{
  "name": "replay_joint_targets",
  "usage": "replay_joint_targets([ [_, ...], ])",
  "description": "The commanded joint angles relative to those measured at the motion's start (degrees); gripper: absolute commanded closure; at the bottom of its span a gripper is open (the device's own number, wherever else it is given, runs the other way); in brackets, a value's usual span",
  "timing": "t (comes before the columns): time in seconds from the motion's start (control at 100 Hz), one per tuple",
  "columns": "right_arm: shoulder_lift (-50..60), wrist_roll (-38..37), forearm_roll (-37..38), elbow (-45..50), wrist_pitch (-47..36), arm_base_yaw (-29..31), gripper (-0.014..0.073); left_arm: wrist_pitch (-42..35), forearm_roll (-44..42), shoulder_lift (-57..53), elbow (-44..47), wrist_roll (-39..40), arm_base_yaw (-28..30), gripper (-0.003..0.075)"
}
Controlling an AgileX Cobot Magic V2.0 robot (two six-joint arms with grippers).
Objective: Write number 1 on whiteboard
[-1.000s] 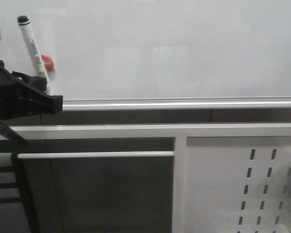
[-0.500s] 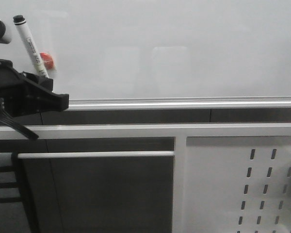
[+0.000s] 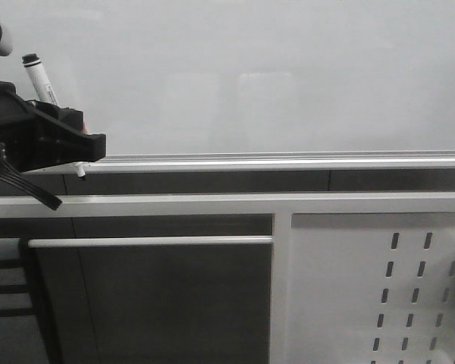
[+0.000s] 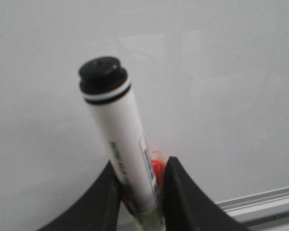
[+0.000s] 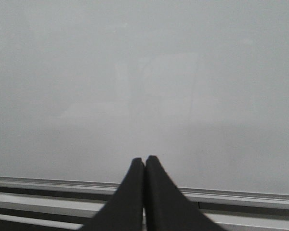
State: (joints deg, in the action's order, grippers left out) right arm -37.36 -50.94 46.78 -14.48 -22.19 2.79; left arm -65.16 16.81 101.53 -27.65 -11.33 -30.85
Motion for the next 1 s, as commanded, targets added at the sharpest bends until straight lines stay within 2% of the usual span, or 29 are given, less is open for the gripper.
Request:
replay_joint_targets([
  [0.0, -0.25, 0.07, -0.38, -2.15, -3.60, -0.02, 0.0662, -11.99, 1.35, -2.06, -1.10, 0.70, 0.16, 0.0741],
  [0.52, -0.25, 0.07, -0.29, -2.15, -3.60, -0.02, 0.0662, -12.18, -2.67, -2.75, 0.51, 0.70, 0.16, 0.0741],
  [0.84, -0.25, 0.07, 0.17, -2.15, -3.87, -0.02, 0.0662, -12.18, -4.50, -9.13, 5.46, 0.70, 0.16, 0.0741],
  [0.99, -0.25, -0.03, 0.90, -2.15, -5.14, -0.02, 0.0662, -12.18, -9.17, -11.60, 7.14, 0.70, 0.16, 0.0741],
])
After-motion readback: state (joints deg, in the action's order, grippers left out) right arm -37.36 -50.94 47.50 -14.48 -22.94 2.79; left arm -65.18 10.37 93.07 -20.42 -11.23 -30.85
